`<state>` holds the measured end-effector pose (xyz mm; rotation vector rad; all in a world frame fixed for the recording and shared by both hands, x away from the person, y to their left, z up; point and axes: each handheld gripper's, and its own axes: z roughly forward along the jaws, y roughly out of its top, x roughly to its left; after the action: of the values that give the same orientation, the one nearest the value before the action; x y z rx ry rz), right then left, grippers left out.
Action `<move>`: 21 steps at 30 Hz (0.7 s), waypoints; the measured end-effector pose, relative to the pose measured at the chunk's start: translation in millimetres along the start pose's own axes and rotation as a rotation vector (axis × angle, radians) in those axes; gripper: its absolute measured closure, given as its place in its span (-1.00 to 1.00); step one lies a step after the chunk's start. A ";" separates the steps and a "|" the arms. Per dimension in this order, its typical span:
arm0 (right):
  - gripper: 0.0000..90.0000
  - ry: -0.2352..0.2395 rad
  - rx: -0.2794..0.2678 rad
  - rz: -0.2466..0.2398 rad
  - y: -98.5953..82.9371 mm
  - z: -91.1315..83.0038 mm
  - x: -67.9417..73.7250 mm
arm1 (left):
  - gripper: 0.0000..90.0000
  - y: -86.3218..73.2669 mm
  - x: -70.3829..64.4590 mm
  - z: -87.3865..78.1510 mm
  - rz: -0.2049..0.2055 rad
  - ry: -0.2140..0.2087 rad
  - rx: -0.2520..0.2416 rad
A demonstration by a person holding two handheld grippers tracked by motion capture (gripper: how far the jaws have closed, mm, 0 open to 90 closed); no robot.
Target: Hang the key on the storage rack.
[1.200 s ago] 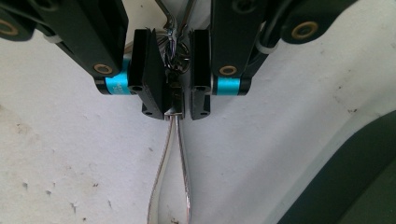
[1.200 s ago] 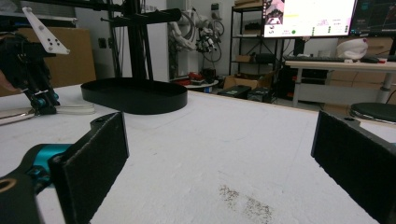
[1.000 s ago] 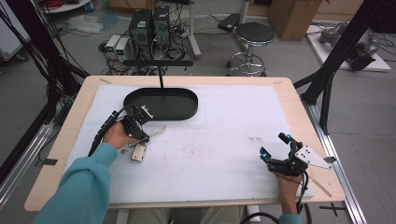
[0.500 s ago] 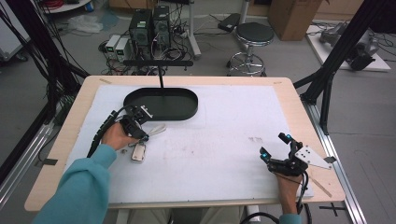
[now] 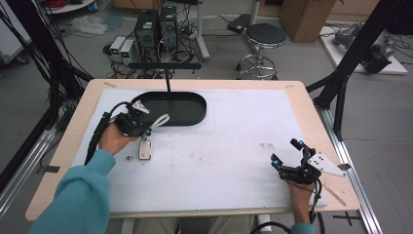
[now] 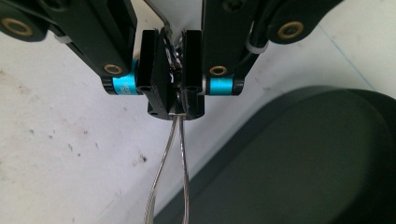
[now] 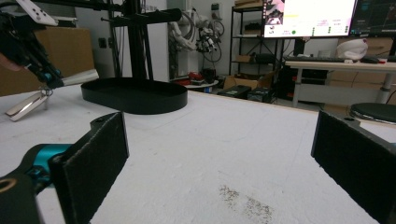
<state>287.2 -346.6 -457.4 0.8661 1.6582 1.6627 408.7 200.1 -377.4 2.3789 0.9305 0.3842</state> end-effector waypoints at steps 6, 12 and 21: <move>-0.92 0.000 -0.001 -0.001 0.0 -0.1 0.2 | 0.81 0.0 3.7 -10.7 0.010 0.016 -0.088; -0.92 0.000 0.000 0.000 0.0 -0.2 0.3 | 0.81 3.0 6.0 -20.7 0.008 0.098 -0.178; -0.92 0.001 0.000 0.001 0.0 -0.3 0.2 | 0.81 13.7 11.4 -33.3 -0.011 0.167 -0.284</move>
<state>286.9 -346.6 -457.5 0.8670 1.6582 1.6641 409.5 212.6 -341.8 2.1062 0.8965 0.6721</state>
